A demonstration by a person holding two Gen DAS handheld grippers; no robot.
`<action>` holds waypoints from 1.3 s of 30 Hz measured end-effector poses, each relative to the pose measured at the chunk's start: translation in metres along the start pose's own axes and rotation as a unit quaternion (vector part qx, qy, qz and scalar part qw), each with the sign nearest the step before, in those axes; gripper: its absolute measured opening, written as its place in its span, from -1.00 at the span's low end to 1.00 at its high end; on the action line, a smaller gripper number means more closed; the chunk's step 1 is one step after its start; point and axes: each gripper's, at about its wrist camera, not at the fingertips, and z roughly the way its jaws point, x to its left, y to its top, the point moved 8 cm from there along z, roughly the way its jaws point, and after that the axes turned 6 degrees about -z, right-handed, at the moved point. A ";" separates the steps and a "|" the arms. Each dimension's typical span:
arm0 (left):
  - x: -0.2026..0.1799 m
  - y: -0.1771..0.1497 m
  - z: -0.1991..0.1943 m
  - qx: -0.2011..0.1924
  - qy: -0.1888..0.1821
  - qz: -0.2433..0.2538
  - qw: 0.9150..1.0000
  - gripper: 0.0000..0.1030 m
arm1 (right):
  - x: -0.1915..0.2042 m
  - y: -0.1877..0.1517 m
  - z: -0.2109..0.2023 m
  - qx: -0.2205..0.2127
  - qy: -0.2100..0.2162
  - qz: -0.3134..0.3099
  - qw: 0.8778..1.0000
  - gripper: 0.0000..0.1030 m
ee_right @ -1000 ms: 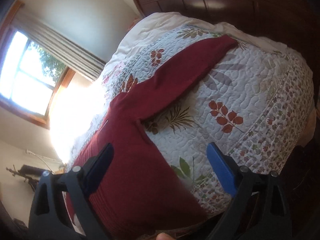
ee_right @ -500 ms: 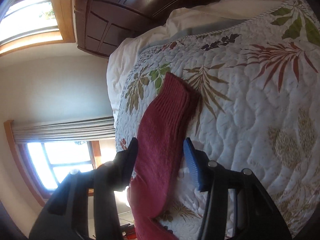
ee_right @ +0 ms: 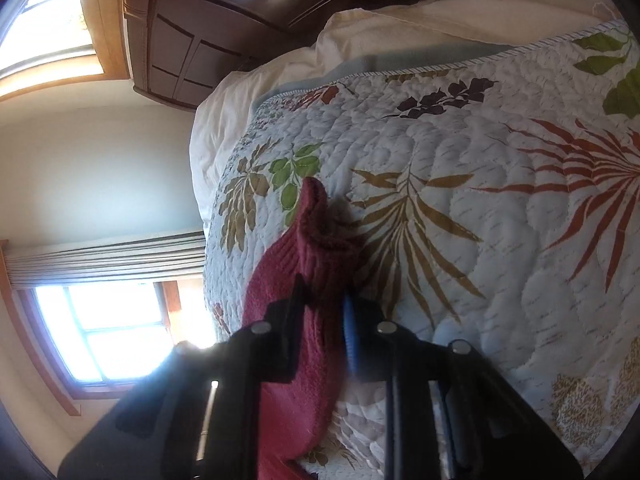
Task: Fold small clothes
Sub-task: 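Grasp the sweater sleeve cuff with the right gripper and lift it, then carry the sleeve across the sweater body with the right gripper and release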
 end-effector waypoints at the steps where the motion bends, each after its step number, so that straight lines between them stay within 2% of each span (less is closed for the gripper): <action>1: 0.002 0.001 0.001 0.005 -0.001 0.000 1.000 0.92 | 0.007 -0.001 -0.003 -0.005 -0.001 -0.012 1.000 -0.71; 6: 0.025 0.011 0.003 0.011 -0.028 -0.034 0.999 0.92 | 0.075 -0.015 -0.028 -0.033 -0.004 -0.104 0.994 -0.76; 12: 0.058 0.026 0.005 0.041 -0.090 -0.057 0.993 0.92 | 0.189 -0.068 -0.058 -0.059 0.017 -0.219 0.974 -0.77; 16: 0.081 0.032 0.009 0.062 -0.091 -0.058 0.992 0.92 | 0.262 -0.126 -0.059 -0.051 0.032 -0.292 0.955 -0.77; 19: 0.107 0.038 0.011 0.063 -0.098 -0.095 0.989 0.92 | 0.306 -0.180 -0.049 -0.035 0.047 -0.336 0.940 -0.77; 21: 0.127 0.044 0.013 0.057 -0.085 -0.112 0.988 0.92 | 0.331 -0.218 -0.038 -0.019 0.056 -0.362 0.930 -0.77; 23: 0.144 0.047 0.016 0.057 -0.064 -0.099 0.991 0.92 | 0.352 -0.258 -0.023 0.000 0.065 -0.386 0.920 -0.77; 26: 0.166 0.053 0.019 0.057 -0.030 -0.078 0.995 0.92 | 0.374 -0.319 0.005 0.030 0.068 -0.424 0.903 -0.77; 28: 0.183 0.058 0.020 0.058 -0.015 -0.083 0.995 0.92 | 0.382 -0.360 0.025 0.057 0.070 -0.438 0.894 -0.77; 34: 0.221 0.071 0.029 0.075 -0.032 -0.140 0.987 0.92 | 0.380 -0.463 0.090 0.124 0.054 -0.483 0.865 -0.77; 39: 0.235 0.084 0.043 0.068 -0.025 -0.138 0.988 0.92 | 0.352 -0.537 0.144 0.168 0.015 -0.525 0.834 -0.77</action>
